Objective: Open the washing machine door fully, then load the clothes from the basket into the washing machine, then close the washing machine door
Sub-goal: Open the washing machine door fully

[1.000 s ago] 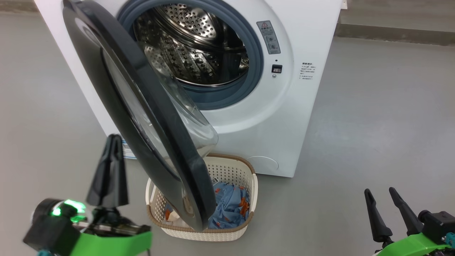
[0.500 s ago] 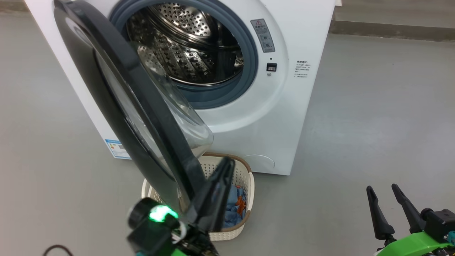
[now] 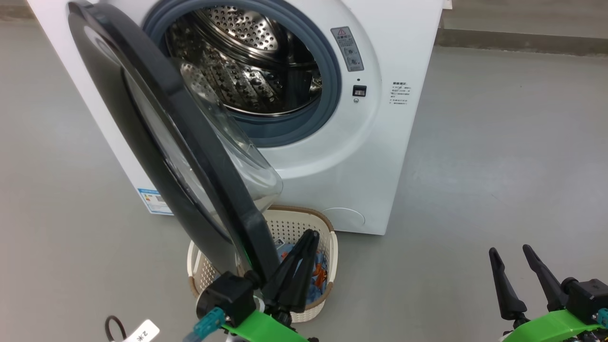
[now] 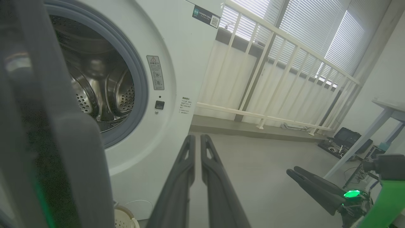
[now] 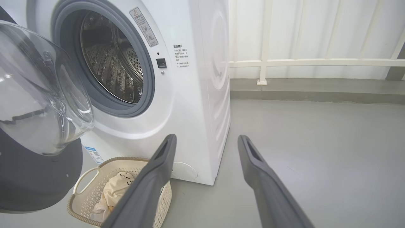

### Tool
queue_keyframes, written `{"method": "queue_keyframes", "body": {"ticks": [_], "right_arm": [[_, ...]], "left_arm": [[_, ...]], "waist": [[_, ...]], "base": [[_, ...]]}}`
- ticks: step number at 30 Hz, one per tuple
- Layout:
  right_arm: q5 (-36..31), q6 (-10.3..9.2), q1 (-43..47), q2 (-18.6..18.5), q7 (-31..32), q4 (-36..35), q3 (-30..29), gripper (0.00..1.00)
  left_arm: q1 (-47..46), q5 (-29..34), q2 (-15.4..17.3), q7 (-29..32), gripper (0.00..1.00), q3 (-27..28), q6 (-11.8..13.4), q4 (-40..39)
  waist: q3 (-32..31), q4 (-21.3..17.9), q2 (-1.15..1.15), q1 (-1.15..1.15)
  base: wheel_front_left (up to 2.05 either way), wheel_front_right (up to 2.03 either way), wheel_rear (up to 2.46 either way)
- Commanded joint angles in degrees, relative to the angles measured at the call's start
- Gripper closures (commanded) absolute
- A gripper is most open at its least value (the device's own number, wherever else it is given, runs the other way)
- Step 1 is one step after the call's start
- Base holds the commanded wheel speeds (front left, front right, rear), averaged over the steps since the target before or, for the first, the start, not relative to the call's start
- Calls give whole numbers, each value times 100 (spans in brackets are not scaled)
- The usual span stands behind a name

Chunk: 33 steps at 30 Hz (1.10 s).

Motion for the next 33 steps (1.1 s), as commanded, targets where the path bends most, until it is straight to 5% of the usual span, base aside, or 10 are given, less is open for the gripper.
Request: {"method": "queue_keyframes", "body": {"ticks": [1, 14, 33], "right_arm": [[-60, 32, -45, -112, -70, -148, 73, 0], [-115, 32, -30, -136, -70, -202, 95, 0], [-140, 32, -29, -173, -70, -298, 27, 0]], "left_arm": [[-298, -94, 5, -80, 100, 143, 71, 52], [-579, -527, 4, -257, 100, 330, 133, 982], [-638, -547, 52, -354, 100, 766, 91, 1342]], "waist": [[-6, 2, 0, 0], [-31, 2, 0, 0], [20, 121, 0, 0]], "base": [[0, 0, 0], [0, 0, 0], [0, 0, 0]]}}
